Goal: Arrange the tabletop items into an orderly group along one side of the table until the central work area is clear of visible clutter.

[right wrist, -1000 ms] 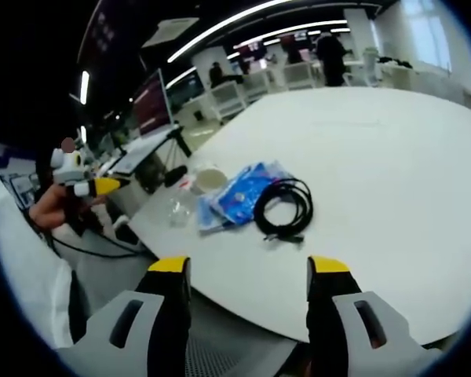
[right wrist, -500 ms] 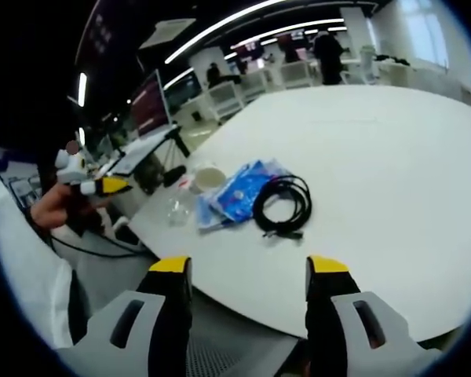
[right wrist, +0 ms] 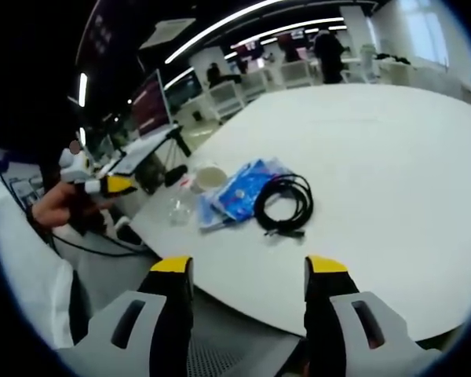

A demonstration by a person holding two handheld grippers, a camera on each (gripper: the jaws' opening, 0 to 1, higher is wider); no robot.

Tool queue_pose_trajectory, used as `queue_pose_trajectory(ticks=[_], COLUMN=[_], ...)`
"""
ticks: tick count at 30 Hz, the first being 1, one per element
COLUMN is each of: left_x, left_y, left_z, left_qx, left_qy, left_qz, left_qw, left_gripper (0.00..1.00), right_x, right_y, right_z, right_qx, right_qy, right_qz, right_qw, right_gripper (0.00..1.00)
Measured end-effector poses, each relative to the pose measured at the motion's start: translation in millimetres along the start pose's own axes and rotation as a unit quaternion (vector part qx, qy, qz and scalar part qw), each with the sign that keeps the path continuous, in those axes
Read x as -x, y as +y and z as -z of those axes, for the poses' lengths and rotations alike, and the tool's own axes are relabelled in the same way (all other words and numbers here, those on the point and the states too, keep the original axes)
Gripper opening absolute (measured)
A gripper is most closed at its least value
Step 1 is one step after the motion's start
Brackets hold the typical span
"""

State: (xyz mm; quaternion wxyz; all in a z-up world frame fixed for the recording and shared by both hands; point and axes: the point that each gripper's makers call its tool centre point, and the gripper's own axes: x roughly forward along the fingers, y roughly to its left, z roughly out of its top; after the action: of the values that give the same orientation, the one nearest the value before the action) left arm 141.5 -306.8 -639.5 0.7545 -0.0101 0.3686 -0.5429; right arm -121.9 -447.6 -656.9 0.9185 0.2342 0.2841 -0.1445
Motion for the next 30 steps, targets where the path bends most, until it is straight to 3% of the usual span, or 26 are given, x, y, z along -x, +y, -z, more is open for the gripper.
queue_pose_trajectory(ticks=[7,13,30], left_x=[-6,-12,-40], left_y=[10.1,11.8,28.3], left_z=[1.7,0.4,3.9], left_qx=[0.04,0.048,0.083], left_qy=[0.005,0.012,0.064], left_qz=[-0.021,-0.035,-0.078], left_qw=[0.999,0.9982,0.9914], left_gripper=[0.63,0.62,0.57], right_x=[1,4,8], right_y=[-1,-4,-7], right_z=[-1.0,1.6,8.4], right_qx=[0.0,-0.003,-0.012], right_qy=[-0.003,-0.002,0.0], right_qz=[0.0,0.003,0.007], right_qw=[1.0,1.0,0.9999], right_gripper=[0.55,0.55,0.55])
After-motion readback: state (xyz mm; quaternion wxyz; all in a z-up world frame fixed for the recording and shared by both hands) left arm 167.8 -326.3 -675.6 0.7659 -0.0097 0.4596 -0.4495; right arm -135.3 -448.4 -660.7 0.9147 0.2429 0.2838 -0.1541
